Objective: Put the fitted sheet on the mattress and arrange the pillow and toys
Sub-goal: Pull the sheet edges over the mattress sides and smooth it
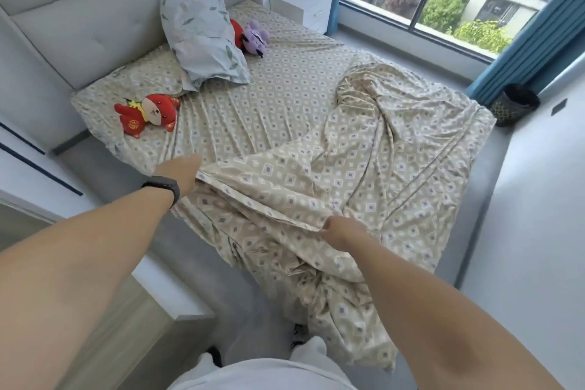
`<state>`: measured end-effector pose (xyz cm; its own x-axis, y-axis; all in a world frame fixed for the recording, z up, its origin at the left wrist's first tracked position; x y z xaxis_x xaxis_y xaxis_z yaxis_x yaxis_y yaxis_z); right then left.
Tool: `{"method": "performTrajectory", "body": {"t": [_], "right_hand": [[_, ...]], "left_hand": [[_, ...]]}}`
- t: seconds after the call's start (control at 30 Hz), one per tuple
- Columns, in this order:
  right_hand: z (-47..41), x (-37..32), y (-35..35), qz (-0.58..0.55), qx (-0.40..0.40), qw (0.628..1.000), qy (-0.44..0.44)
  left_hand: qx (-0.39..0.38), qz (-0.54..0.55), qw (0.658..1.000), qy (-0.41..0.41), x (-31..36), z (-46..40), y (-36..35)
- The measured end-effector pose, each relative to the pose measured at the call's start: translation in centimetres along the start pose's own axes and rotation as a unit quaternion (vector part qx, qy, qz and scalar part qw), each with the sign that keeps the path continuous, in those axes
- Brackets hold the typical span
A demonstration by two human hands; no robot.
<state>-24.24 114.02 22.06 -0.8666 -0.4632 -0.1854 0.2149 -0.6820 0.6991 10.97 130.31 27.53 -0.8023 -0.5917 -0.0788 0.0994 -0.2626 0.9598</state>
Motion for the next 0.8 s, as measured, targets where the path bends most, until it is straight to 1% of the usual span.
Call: {"method": "performTrajectory", "body": {"t": [0.07, 0.13, 0.23, 0.3, 0.33, 0.4, 0.5, 0.57, 0.6, 0.67, 0.73, 0.8], "right_hand": [[0.5, 0.0, -2.1, -0.002, -0.010, 1.000, -0.025], [1.1, -1.4, -4.2, -0.027, 0.001, 0.999, -0.038], [2.4, -6.0, -5.3, -0.059, 0.066, 0.996, -0.035], [3.1, -9.0, -5.0, -0.075, 0.115, 0.990, -0.023], [3.5, -10.1, -5.3, -0.085, 0.125, 0.988, -0.020], [4.6, -11.4, -6.6, -0.103, 0.129, 0.986, -0.019], [6.1, -10.5, -9.0, -0.087, 0.122, 0.988, -0.042], [7.0, -9.2, -10.6, -0.058, 0.105, 0.990, -0.069], [7.6, -8.4, -11.5, -0.053, 0.094, 0.990, -0.086], [8.3, -6.5, -13.2, -0.062, 0.075, 0.989, -0.114], [9.0, -5.2, -14.4, -0.072, 0.063, 0.987, -0.127], [10.0, -3.6, -15.7, -0.084, 0.048, 0.986, -0.135]], "left_hand": [[-0.012, -0.036, 0.999, 0.018, -3.9, 0.6, -0.9], [-0.019, -0.069, 0.997, 0.024, -7.3, 1.3, -1.4], [-0.012, -0.107, 0.994, 0.020, -10.7, 1.3, -2.8], [-0.017, -0.120, 0.992, 0.025, -11.5, 1.4, -3.6], [-0.029, -0.127, 0.991, 0.035, -11.8, 1.7, -4.1], [-0.061, -0.144, 0.986, 0.053, -12.3, 2.2, -5.2], [-0.070, -0.140, 0.985, 0.079, -12.4, 2.1, -7.3], [-0.108, -0.153, 0.980, 0.062, -11.6, 2.3, -9.7], [-0.128, -0.153, 0.979, 0.043, -10.1, 2.8, -10.6], [-0.168, -0.123, 0.978, -0.010, -6.0, 4.4, -12.0], [-0.173, -0.066, 0.981, -0.056, -1.8, 6.1, -13.1], [-0.190, -0.041, 0.977, -0.090, 2.6, 8.4, -15.0]]}}
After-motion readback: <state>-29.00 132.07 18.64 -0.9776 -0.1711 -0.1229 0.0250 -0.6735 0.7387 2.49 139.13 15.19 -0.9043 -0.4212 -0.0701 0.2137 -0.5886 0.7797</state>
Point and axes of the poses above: each hand's wrist, its own z-axis away from the middle knuckle, its own y-axis out of the back of the hand, x = y × z, the point moved 4 cm from there along -z, towards the middle knuckle, and after that the axes turned 1 degree about x, right-handed, at the moved point
